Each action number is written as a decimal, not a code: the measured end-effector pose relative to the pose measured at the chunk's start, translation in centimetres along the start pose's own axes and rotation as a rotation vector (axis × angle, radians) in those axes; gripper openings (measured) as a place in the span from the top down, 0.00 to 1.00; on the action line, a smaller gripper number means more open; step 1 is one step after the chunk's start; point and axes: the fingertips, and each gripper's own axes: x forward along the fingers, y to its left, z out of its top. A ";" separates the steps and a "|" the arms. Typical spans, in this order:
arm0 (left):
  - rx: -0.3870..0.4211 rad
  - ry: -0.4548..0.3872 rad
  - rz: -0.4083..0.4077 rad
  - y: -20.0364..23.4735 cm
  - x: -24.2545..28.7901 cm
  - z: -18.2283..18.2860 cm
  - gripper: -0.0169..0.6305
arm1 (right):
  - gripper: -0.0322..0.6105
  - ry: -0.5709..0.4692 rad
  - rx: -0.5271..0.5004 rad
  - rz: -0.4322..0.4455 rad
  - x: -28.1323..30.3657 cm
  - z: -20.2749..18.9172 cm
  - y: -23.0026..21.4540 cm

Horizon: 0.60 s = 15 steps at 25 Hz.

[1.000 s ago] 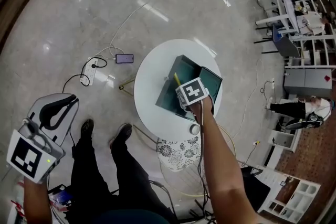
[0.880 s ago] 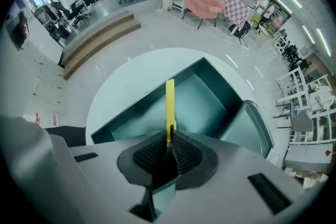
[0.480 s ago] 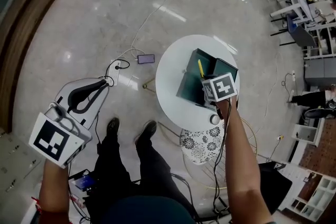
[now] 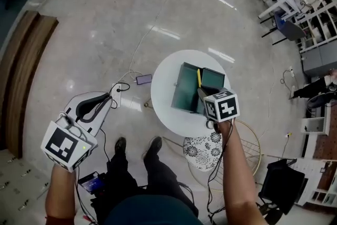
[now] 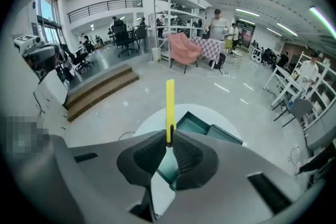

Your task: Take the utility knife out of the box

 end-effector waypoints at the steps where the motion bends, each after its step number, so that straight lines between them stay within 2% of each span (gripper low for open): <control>1: 0.007 -0.003 -0.006 -0.3 -0.1 0.6 0.92 | 0.86 -0.029 0.019 -0.003 -1.1 0.3 0.0; 7: 0.057 -0.018 -0.047 -2.4 -0.6 4.8 0.92 | 0.86 -0.203 0.121 -0.008 -8.0 1.9 0.0; 11: 0.076 -0.024 -0.073 -4.0 -1.6 8.0 0.92 | 0.86 -0.273 0.131 -0.027 -13.3 3.0 0.4; 15: 0.096 -0.030 -0.095 -4.1 -1.6 9.3 0.92 | 0.86 -0.332 0.129 -0.052 -15.9 4.0 0.8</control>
